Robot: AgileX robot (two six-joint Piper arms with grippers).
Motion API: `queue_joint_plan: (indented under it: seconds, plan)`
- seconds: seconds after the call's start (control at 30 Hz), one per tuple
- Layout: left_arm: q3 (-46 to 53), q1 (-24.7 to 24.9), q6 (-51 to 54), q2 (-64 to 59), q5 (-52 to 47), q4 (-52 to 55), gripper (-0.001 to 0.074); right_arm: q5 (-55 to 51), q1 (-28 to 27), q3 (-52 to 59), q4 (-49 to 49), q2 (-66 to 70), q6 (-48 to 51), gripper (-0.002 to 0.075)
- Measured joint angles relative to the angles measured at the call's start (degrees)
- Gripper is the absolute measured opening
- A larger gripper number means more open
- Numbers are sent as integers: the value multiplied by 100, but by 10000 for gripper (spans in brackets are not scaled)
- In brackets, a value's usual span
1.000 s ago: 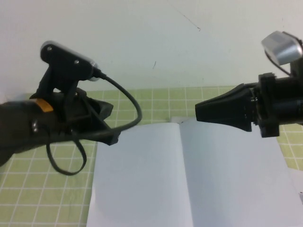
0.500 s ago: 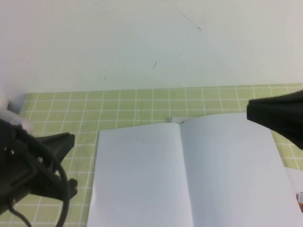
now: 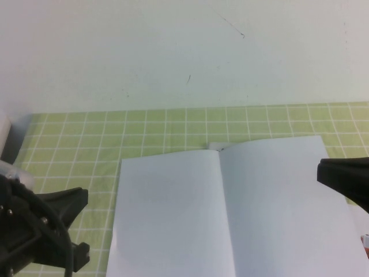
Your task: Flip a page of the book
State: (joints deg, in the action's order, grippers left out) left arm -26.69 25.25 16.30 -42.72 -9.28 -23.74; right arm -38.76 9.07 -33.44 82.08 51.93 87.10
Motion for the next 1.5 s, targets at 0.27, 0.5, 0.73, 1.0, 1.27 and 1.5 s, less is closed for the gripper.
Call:
queue_joint_plan:
  seconds: [0.27, 0.5, 0.73, 1.0, 1.27, 1.5]
  plan:
    - [0, 0, -165, 415, -328, 150, -4, -132, 0, 31, 0, -61, -65, 0]
    - [0, 0, -2865, 1509, -1540, 2683, -4, -145, 0, 31, 0, -871, 126, 0]
    - [0, -4, -4659, 2700, -2676, 4484, -4, -89, 0, 112, -58, -1819, 169, 0]
    - [0, -4, -4765, 3371, -3249, 4518, -4, 303, 0, 1046, 81, -2620, 57, 0]
    - [0, -4, -4775, 3392, -4293, 3979, -4, 328, 0, 1276, 143, -3107, 57, 0]
    - [0, -4, -4785, 3392, -4415, 3893, -4, 443, 0, 1288, 142, -3106, 57, 0]
